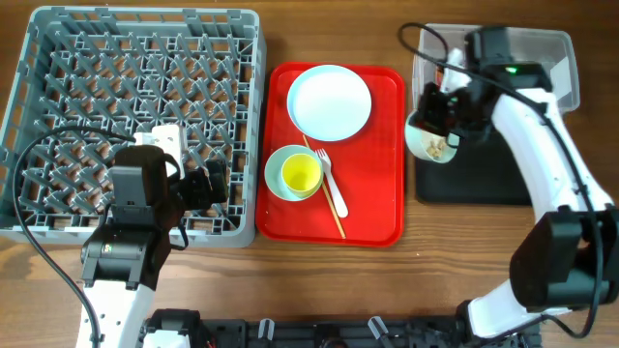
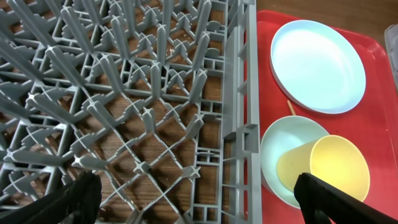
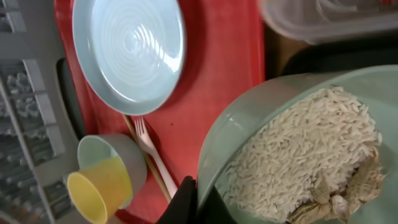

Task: Sort waste into correct bins and load items into the dishwasher rack
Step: 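Carry the bowl over the black tray and tip the rice out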

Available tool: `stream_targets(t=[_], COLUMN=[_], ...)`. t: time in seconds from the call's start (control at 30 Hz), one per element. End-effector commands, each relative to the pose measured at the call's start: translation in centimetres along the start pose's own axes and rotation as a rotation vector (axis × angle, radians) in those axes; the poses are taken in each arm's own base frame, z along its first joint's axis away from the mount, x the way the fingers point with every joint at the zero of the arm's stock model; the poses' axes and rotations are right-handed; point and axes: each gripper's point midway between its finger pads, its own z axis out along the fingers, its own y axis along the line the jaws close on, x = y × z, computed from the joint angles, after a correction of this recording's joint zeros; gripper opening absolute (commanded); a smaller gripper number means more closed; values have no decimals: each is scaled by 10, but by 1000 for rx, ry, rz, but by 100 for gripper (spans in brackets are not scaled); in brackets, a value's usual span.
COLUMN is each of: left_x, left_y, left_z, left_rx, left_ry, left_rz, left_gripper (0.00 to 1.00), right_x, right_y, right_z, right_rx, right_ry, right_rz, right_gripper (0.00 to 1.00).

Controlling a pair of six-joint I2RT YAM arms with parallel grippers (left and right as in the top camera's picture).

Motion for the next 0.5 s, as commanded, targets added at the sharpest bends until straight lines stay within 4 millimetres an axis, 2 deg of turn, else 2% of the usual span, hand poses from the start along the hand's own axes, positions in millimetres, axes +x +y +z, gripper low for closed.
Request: stream_targets(t=[0.0, 0.13, 0.3, 0.47], left_x=[-9, -9, -9, -9], left_y=[0, 0, 0, 0], left_z=[-4, -4, -4, -4], left_rx=[-5, -5, -5, -5], left_ry=[-25, -25, -25, -25], left_rz=[-5, -5, -5, -5], left_gripper=[100, 100, 100, 100], right_x=[11, 11, 10, 7], right_y=[-3, -24, -37, -52], right_z=[-5, -11, -22, -35], right_rx=[-231, -416, -611, -692], right_ry=[44, 12, -40, -81], right_rz=[-33, 72, 159, 235], right_gripper=[4, 4, 5, 4])
